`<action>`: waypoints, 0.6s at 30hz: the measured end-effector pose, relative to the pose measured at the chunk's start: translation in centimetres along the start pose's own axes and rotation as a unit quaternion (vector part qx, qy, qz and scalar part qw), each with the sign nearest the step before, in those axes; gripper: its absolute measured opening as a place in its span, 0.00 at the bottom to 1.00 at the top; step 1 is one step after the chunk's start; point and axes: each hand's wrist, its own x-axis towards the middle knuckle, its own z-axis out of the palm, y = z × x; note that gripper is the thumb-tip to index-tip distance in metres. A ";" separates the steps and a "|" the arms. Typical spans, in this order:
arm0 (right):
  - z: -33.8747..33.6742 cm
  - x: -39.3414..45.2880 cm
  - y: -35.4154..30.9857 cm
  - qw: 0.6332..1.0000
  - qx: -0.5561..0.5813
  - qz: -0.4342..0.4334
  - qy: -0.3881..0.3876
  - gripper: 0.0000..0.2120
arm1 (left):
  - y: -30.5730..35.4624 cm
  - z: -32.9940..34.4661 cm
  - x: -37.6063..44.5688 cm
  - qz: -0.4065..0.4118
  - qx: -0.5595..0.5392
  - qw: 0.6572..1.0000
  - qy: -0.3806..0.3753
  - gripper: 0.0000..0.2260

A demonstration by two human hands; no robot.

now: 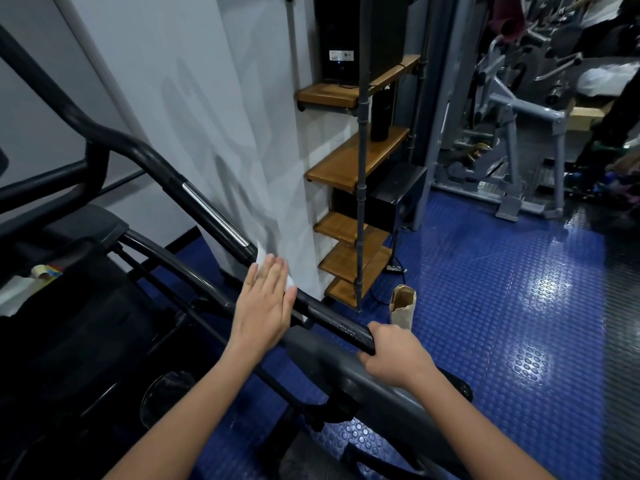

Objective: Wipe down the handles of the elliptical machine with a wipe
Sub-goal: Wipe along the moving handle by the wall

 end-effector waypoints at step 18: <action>-0.3 -0.2 -0.2 1.000 -0.007 0.001 -0.009 0.10 | 0.4 -0.9 2.2 0.125 0.047 0.991 0.010 0.19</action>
